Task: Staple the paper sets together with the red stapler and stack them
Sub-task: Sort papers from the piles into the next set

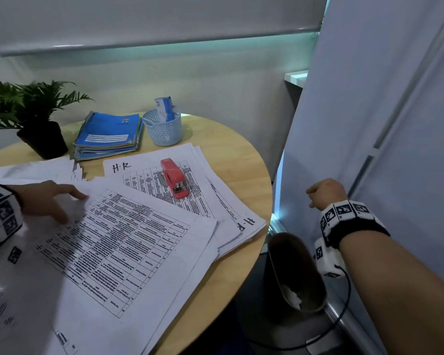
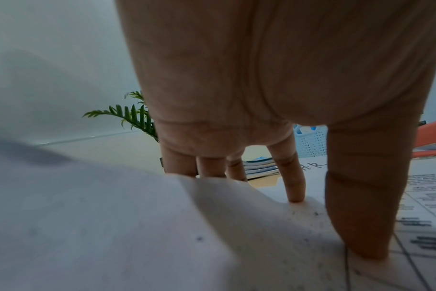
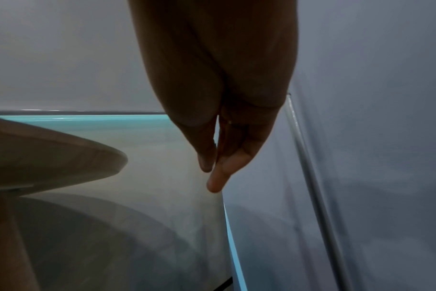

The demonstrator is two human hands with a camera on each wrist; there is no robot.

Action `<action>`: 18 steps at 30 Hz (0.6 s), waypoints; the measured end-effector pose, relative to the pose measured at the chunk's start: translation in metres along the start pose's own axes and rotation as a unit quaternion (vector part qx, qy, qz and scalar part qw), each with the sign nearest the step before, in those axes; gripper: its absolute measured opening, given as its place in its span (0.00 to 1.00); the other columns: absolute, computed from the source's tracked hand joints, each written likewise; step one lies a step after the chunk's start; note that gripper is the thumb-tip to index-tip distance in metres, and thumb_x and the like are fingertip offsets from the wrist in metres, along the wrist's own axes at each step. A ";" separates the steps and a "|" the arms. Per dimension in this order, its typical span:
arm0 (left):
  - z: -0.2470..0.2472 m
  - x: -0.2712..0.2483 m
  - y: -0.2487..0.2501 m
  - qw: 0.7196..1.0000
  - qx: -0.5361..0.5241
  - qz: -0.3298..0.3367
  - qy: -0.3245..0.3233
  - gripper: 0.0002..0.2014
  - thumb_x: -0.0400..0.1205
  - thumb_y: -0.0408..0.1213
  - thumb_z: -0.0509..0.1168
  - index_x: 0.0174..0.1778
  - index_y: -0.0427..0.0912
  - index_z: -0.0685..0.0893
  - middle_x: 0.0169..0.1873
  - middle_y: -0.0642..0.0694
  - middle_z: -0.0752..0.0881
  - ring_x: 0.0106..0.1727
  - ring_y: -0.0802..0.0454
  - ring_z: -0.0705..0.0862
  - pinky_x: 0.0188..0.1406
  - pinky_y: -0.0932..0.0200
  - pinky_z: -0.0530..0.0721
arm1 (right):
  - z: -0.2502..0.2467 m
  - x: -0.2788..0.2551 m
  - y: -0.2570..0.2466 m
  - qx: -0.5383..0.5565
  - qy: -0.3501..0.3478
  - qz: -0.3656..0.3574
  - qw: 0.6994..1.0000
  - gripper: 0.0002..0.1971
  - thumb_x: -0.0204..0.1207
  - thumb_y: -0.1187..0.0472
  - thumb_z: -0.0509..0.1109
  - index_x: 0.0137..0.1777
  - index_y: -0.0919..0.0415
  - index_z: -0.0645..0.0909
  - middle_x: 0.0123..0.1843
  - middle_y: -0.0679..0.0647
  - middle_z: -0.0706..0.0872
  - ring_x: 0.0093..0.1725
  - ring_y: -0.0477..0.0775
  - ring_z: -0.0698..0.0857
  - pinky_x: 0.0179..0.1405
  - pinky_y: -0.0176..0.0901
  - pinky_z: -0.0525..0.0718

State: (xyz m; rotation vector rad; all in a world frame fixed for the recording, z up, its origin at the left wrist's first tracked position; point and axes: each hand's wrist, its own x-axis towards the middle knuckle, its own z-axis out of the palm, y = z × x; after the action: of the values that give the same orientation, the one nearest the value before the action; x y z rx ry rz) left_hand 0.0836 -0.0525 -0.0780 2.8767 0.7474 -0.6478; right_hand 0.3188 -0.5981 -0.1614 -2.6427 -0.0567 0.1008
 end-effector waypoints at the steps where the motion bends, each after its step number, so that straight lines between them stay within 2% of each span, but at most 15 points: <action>1: -0.001 0.001 -0.001 1.000 0.003 -0.003 -0.001 0.38 0.55 0.48 0.80 0.63 0.64 0.77 0.57 0.43 0.82 0.57 0.46 0.80 0.63 0.49 0.77 | 0.000 0.001 0.002 0.000 -0.001 0.003 1.000 0.13 0.75 0.72 0.69 0.54 0.61 0.90 0.56 0.58 0.89 0.56 0.57 0.88 0.60 0.43 0.83; 6: -0.002 -0.008 0.008 1.000 0.000 -0.020 0.001 0.32 0.64 0.41 0.80 0.61 0.65 0.75 0.60 0.42 0.77 0.60 0.45 0.77 0.63 0.51 0.76 | -0.002 0.002 0.000 0.013 0.005 0.005 1.000 0.12 0.77 0.69 0.67 0.52 0.58 0.90 0.56 0.57 0.90 0.53 0.59 0.88 0.60 0.50 0.84; 10: -0.001 -0.009 0.006 1.000 -0.007 -0.019 0.001 0.36 0.61 0.45 0.81 0.65 0.63 0.77 0.61 0.42 0.77 0.59 0.45 0.77 0.63 0.50 0.77 | -0.005 -0.001 -0.008 0.012 0.015 0.008 1.000 0.13 0.76 0.72 0.66 0.52 0.60 0.90 0.57 0.58 0.89 0.56 0.59 0.87 0.62 0.48 0.83; 14: -0.002 -0.016 0.013 1.000 -0.003 -0.018 -0.009 0.32 0.68 0.40 0.78 0.67 0.61 0.75 0.64 0.42 0.74 0.62 0.45 0.75 0.63 0.53 0.76 | -0.012 -0.008 -0.016 0.004 0.017 0.015 1.000 0.12 0.77 0.72 0.65 0.51 0.64 0.90 0.58 0.59 0.88 0.58 0.61 0.85 0.59 0.45 0.82; 18: -0.005 -0.025 0.022 1.000 0.010 -0.019 -0.012 0.33 0.71 0.40 0.76 0.70 0.60 0.71 0.60 0.43 0.77 0.57 0.47 0.78 0.52 0.59 0.77 | -0.022 -0.018 -0.047 -0.005 0.003 -0.034 0.999 0.09 0.77 0.65 0.68 0.51 0.60 0.89 0.57 0.57 0.88 0.57 0.59 0.85 0.58 0.44 0.81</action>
State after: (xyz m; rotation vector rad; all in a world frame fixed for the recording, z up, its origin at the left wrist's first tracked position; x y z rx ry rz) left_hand 0.0763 -0.0824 -0.0632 2.8728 0.7979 -0.6970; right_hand 0.3020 -0.5681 -0.1188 -2.6479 -0.1457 0.0704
